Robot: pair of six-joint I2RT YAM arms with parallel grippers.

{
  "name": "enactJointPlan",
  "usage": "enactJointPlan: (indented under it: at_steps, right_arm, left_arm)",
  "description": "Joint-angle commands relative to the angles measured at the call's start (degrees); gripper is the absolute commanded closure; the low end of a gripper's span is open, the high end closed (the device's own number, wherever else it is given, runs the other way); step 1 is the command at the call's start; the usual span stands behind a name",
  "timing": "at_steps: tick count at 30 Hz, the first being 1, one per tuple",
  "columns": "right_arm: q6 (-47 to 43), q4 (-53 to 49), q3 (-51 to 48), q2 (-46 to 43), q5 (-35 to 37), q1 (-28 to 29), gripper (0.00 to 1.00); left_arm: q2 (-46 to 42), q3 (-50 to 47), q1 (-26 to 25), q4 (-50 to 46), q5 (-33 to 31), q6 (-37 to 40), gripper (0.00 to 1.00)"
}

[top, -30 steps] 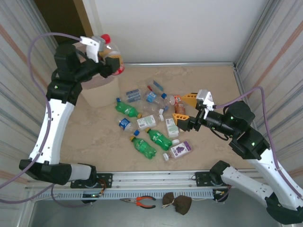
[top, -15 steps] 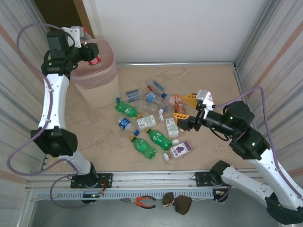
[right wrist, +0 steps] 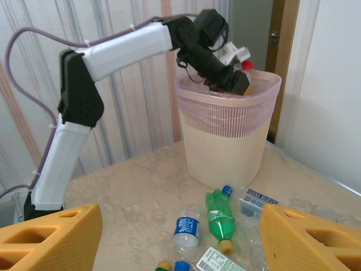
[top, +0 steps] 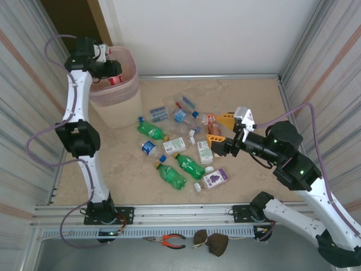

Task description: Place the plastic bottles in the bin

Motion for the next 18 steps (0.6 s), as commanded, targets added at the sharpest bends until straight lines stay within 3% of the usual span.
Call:
enactJointPlan:
  at_steps: [1, 18]
  right_arm:
    - [1.33, 0.24, -0.26, -0.67, 1.33, 0.57, 0.27]
    - [1.63, -0.01, -1.83, -1.03, 1.64, 0.71, 0.27]
  left_arm:
    - [2.44, 1.76, 0.41, -4.93, 0.13, -1.69, 0.49]
    - [12.02, -3.55, -1.47, -8.13, -2.63, 0.07, 0.43]
